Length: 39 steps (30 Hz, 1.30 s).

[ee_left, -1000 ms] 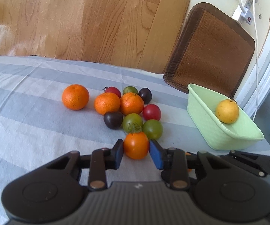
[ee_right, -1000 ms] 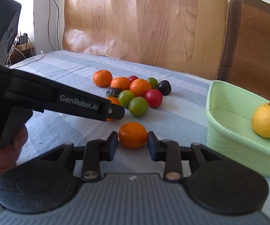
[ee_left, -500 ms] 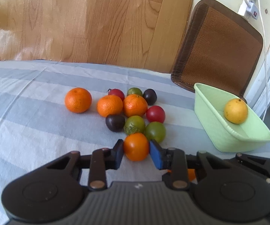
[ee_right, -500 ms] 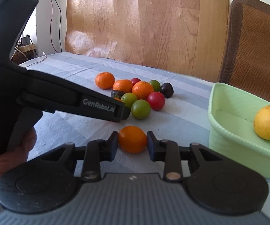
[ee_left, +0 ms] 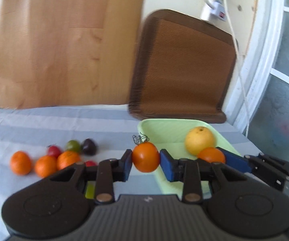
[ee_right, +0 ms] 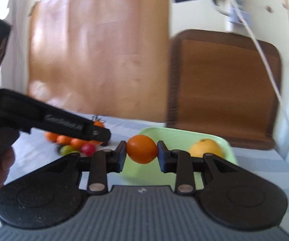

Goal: Organize fruits
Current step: 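Carry the orange tomato into the green dish and release it, then move the left gripper back and grasp a mandarin orange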

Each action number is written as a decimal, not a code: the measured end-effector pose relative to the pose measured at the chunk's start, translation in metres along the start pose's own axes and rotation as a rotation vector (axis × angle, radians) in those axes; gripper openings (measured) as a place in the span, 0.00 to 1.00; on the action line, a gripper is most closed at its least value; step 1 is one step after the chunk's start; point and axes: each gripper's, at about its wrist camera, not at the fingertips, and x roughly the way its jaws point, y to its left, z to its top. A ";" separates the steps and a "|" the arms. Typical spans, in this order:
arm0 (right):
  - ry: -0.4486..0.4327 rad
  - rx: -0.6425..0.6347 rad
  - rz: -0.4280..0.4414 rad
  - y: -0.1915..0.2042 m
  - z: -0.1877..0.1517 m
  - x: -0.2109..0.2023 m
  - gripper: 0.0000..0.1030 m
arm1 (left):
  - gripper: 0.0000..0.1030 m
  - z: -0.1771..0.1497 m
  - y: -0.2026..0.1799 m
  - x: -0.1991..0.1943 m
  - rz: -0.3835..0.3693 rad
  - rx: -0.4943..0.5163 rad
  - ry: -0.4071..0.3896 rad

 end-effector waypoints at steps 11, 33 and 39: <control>0.091 0.086 -0.076 -0.029 -0.012 0.022 0.35 | 0.32 -0.005 -0.039 0.051 -0.007 0.080 0.078; -0.156 0.250 -0.062 -0.032 -0.011 -0.010 0.52 | 0.51 -0.023 0.112 -0.042 0.263 -0.103 -0.073; -0.038 0.158 0.206 0.040 0.004 0.002 0.52 | 0.50 -0.033 0.176 -0.058 0.295 -0.233 -0.065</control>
